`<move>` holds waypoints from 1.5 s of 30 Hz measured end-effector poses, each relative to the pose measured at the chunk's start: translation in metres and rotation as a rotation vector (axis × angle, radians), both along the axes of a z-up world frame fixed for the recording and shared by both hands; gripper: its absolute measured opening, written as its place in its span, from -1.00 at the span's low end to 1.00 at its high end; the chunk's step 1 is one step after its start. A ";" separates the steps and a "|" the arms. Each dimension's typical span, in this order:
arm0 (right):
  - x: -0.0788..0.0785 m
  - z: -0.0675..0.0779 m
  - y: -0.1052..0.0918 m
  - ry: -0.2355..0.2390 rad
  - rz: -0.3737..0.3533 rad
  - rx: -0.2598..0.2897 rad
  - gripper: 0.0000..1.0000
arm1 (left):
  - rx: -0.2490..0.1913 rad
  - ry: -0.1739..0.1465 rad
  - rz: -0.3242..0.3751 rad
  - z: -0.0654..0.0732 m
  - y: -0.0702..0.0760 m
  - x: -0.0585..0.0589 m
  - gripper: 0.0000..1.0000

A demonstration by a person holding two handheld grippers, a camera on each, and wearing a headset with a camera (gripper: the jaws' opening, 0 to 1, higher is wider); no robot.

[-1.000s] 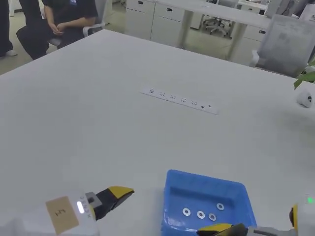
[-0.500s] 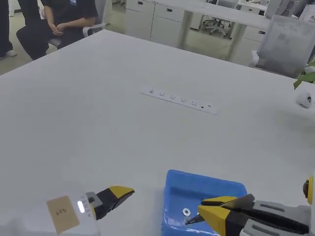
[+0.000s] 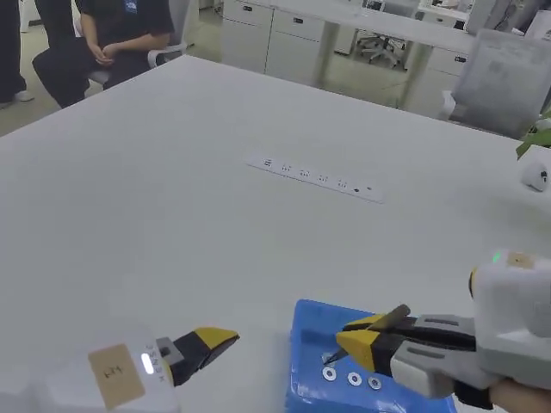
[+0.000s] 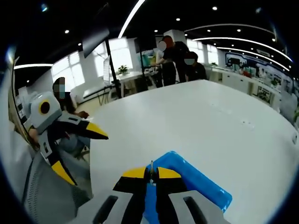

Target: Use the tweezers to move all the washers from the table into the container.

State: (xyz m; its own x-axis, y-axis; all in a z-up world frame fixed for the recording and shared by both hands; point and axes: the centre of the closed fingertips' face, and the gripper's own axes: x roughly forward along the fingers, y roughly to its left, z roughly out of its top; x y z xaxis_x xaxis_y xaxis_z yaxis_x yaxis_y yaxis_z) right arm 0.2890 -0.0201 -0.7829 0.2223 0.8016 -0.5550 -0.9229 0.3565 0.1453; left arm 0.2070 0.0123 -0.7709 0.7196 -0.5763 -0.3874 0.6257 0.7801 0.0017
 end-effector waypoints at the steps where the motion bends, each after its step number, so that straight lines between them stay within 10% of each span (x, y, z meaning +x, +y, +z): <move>1: 0.002 -0.003 0.002 0.008 0.001 -0.005 -0.95 | 0.001 -0.001 0.000 0.000 0.000 0.000 0.29; 26: 0.006 -0.050 0.016 0.001 0.087 -0.176 -0.94 | 0.006 0.008 -0.008 -0.001 -0.001 -0.001 0.29; 36: 0.005 -0.046 0.014 -0.015 0.093 -0.167 -0.92 | 0.012 0.014 -0.016 -0.002 -0.003 -0.001 0.29; 45: 0.012 -0.013 0.005 0.016 -0.002 -0.033 -0.93 | 0.020 0.015 -0.013 -0.003 -0.003 -0.001 0.29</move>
State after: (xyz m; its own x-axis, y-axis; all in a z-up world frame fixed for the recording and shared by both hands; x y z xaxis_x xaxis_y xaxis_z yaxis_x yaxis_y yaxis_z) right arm 0.3008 -0.0148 -0.7958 0.2149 0.7821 -0.5849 -0.9199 0.3633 0.1477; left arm 0.2060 0.0098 -0.7743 0.7064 -0.5774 -0.4094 0.6357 0.7719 0.0080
